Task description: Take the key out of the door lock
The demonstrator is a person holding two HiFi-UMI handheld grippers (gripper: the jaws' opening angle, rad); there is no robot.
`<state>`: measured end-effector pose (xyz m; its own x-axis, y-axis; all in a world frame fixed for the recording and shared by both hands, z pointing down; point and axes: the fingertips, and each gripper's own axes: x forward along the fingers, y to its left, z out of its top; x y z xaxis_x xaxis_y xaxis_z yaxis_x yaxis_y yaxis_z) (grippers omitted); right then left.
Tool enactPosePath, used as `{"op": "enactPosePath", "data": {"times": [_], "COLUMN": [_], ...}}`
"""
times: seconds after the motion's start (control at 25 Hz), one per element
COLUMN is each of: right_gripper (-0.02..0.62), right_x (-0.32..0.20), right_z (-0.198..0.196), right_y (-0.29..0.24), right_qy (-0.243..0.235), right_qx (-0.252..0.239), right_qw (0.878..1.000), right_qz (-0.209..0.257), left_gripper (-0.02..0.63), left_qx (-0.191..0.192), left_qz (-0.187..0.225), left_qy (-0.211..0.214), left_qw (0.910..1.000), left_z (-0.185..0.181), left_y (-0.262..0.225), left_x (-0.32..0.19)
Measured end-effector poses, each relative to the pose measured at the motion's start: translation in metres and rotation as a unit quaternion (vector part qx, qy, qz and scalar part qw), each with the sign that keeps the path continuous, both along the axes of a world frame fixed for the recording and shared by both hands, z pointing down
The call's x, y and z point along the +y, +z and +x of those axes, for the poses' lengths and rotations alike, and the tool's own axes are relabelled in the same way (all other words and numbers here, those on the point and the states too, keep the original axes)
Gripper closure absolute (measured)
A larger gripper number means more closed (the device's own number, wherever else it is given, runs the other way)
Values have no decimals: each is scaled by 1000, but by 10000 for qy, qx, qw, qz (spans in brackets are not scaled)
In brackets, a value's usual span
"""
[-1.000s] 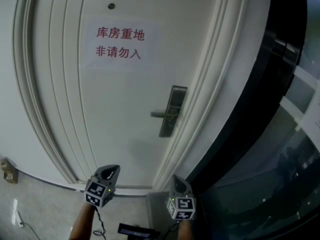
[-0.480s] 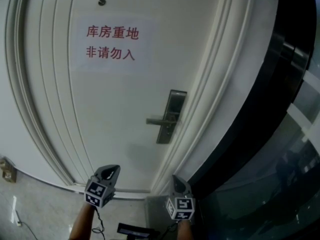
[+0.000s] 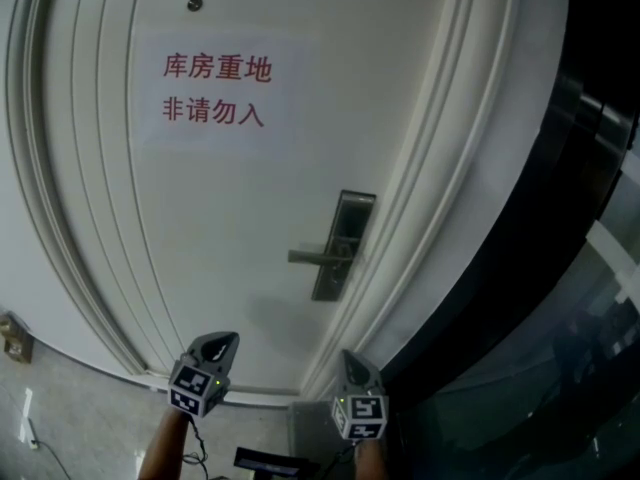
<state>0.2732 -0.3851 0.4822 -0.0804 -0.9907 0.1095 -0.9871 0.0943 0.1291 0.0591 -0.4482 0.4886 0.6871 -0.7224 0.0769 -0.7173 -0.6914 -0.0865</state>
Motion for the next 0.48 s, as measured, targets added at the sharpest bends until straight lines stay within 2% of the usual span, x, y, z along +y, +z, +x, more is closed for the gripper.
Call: {"op": "enactPosePath", "data": {"times": [0.24,0.48], "right_gripper": [583,583], "right_x": [-18,-36], "right_z": [1,3], "right_y": [-9,-18], "right_qy": [-99,-43], "right_qx": [207,741], "right_qw": [9997,9972], "right_qz": [77,127], "left_gripper": [598,598], "left_qx": [-14,-23], "left_qz": [-32,-40], "left_qy": [-41,-84], "left_qw": [10000,10000], "left_z": [5,3], "left_y": [5,5], "left_x": [-11,-19]}}
